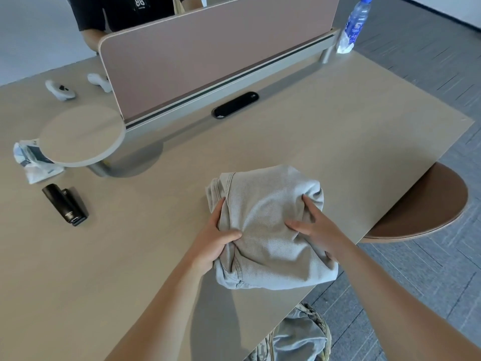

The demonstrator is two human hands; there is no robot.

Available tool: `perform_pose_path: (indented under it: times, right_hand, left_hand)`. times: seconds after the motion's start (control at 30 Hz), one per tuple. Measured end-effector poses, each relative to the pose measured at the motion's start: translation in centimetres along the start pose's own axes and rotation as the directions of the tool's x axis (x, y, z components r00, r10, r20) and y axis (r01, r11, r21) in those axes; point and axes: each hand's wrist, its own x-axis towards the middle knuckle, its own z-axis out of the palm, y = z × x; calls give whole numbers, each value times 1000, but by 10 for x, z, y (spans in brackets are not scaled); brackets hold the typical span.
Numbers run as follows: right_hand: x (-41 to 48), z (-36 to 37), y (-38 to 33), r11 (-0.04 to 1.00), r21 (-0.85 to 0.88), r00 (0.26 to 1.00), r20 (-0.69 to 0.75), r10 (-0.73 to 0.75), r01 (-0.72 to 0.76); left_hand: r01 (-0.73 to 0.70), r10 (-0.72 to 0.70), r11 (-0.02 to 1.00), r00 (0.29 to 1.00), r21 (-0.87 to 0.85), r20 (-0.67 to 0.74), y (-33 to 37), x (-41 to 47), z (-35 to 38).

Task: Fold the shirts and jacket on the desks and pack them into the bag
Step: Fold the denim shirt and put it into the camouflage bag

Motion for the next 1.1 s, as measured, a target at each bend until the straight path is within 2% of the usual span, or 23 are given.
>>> perform_pose_path:
  times: [0.23, 0.5, 0.73, 0.93, 1.1]
  right_hand:
    - [-23, -4, -24, 985, 84, 988, -56, -144, 148]
    - [-90, -39, -87, 948, 164, 961, -93, -259, 271]
    - [-140, -88, -114, 907, 139, 917, -74, -391, 398]
    - [-171, -130, -97, 850, 175, 861, 19, -508, 497]
    - [-214, -168, -62, 813, 196, 791, 194, -580, 549]
  left_hand:
    - [-147, 134, 983, 984, -112, -119, 40, -29, 3]
    - [-259, 244, 962, 956, -82, -164, 120, -95, 18]
    - [-343, 307, 933, 917, -106, -256, 148, -155, 65]
    - [-433, 369, 897, 843, -88, -391, 138, -214, 132]
    - [-492, 390, 869, 739, -45, -549, 107, -286, 215]
